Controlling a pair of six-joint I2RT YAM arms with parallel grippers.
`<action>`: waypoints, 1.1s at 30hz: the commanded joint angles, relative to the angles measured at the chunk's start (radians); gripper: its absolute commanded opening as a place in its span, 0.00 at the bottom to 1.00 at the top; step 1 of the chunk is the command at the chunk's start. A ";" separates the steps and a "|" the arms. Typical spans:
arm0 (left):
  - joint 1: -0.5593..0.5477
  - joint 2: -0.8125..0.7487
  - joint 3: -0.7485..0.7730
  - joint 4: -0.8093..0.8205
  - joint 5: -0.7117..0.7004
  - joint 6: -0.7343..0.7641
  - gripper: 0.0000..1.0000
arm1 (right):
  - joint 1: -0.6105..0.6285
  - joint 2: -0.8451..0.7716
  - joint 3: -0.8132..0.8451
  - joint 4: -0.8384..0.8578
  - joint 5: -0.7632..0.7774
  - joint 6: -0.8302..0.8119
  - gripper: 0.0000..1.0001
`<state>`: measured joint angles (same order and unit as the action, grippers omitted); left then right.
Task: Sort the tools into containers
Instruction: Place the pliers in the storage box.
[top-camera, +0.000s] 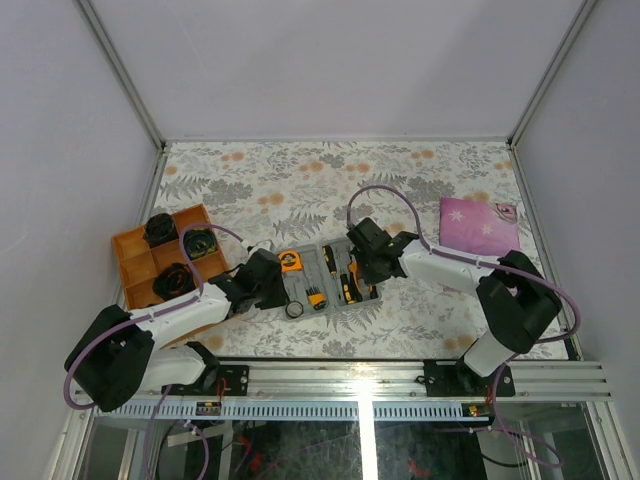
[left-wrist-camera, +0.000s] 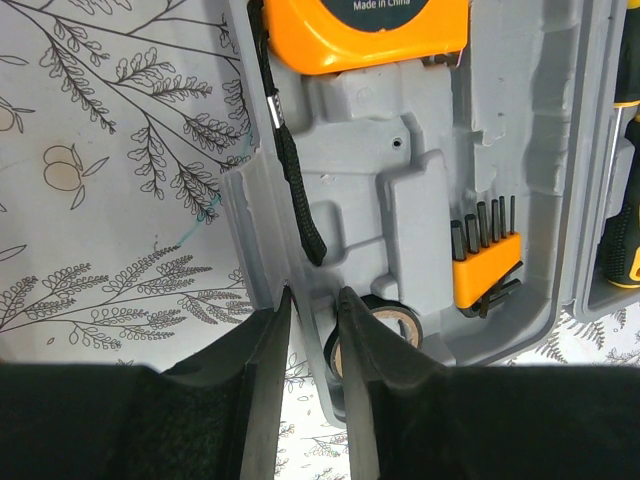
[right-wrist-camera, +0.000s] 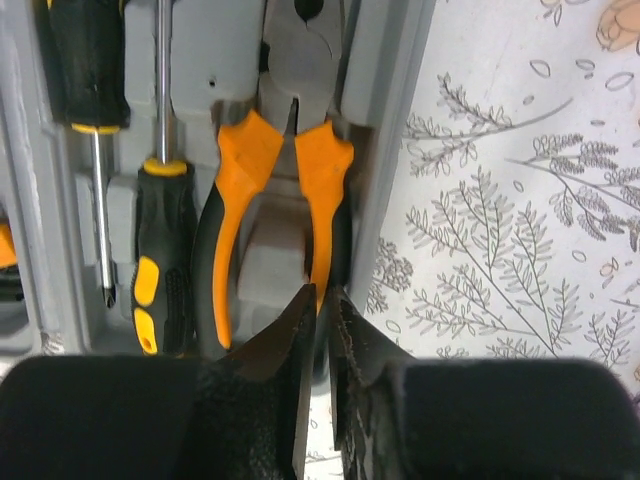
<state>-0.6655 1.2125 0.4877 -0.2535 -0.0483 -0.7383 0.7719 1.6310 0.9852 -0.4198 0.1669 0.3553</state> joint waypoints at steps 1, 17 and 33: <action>0.004 0.007 -0.001 0.026 0.002 0.008 0.23 | 0.004 -0.105 -0.026 0.033 0.001 0.006 0.17; 0.004 0.007 0.000 0.025 0.007 0.008 0.23 | 0.004 -0.077 -0.015 0.116 -0.237 0.042 0.22; 0.004 0.011 -0.001 0.029 0.004 0.011 0.23 | 0.005 0.005 0.021 0.079 -0.163 0.048 0.23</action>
<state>-0.6655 1.2125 0.4877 -0.2527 -0.0483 -0.7387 0.7723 1.6173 0.9646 -0.3298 -0.0296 0.3943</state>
